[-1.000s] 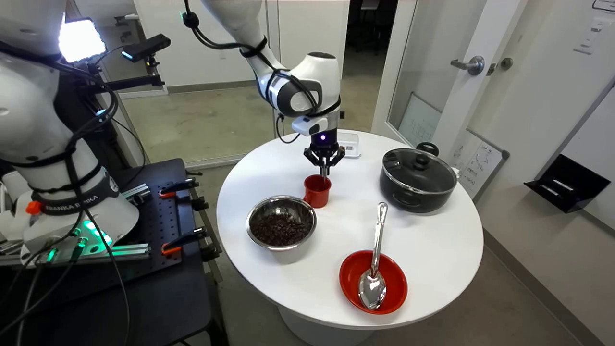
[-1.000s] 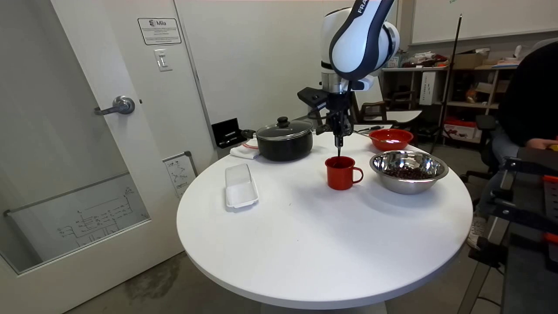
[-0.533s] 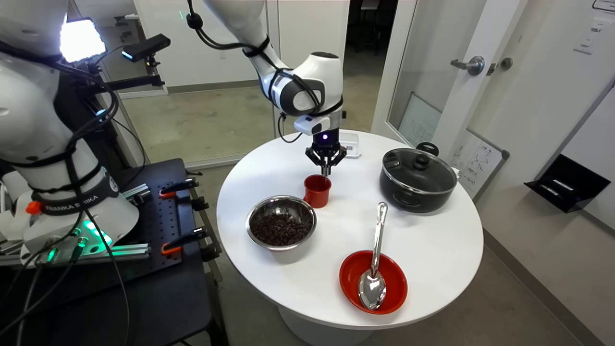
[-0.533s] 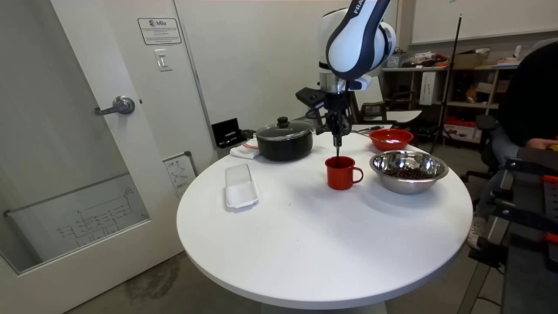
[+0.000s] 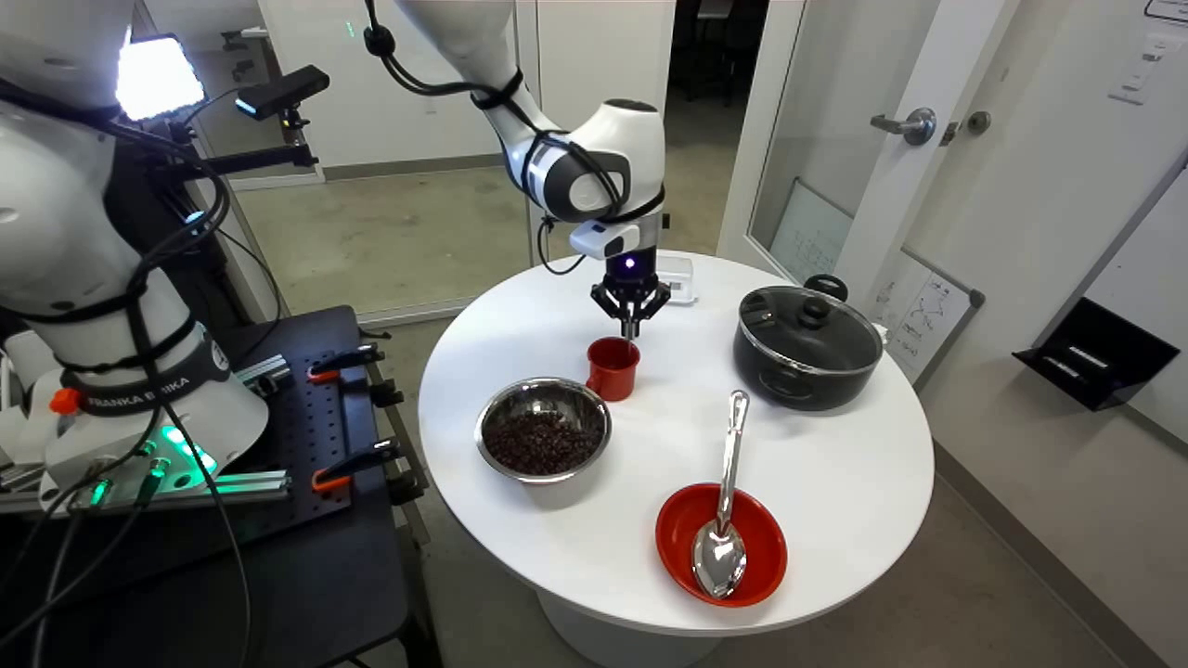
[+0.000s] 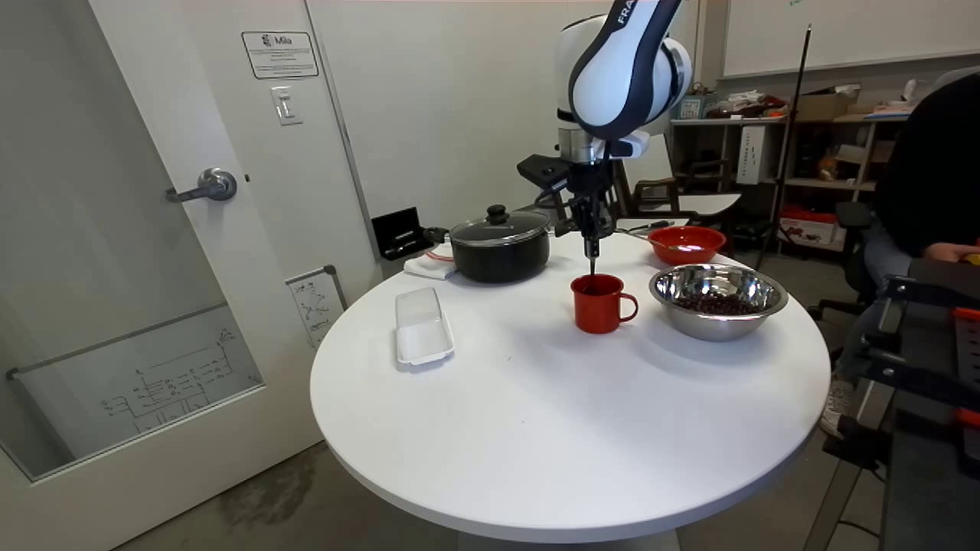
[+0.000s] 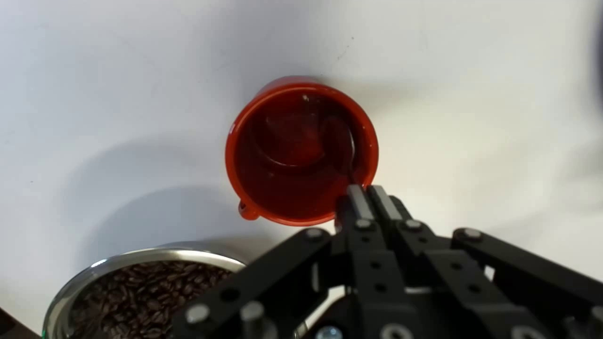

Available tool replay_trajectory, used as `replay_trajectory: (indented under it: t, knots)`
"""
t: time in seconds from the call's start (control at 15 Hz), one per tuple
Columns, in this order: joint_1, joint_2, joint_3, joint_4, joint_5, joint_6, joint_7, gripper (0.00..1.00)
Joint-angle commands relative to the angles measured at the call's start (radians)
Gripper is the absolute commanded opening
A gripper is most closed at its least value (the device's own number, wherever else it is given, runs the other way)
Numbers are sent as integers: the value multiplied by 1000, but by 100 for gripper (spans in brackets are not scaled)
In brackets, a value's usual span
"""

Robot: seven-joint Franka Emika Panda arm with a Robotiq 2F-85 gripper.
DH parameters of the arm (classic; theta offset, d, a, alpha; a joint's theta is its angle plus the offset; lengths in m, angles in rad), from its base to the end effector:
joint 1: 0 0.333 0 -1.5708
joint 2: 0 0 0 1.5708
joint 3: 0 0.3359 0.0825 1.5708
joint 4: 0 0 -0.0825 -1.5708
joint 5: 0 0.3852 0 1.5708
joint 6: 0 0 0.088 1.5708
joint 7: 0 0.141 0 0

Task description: Use the small spoon to stir the contents in the silver bowl, then put the spoon in the cup

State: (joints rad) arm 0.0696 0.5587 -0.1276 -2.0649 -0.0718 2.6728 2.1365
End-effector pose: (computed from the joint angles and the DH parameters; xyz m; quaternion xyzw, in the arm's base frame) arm 0.6050 -0.0350 0.1463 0.4923 -0.8686 0.0566 0.0033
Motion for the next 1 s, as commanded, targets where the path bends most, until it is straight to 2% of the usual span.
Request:
replay_trajectory:
  t: [0.0,0.07,0.13,0.2,0.47,0.8,0.87,0.93]
  knots:
    - [22,35,-13,28,25,-27,-30,1]
    - [22,35,-13,29,25,-32,-31,1]
    - [24,34,-14,29,23,-35,-30,29]
    - [26,32,-14,28,23,-36,-29,30]
    - [31,24,-15,16,23,-46,-29,58]
    - [30,-75,-16,-54,18,-1,-44,94]
    - [34,-110,-18,-76,13,13,-47,100]
    - [38,-151,-20,-103,8,29,-52,100]
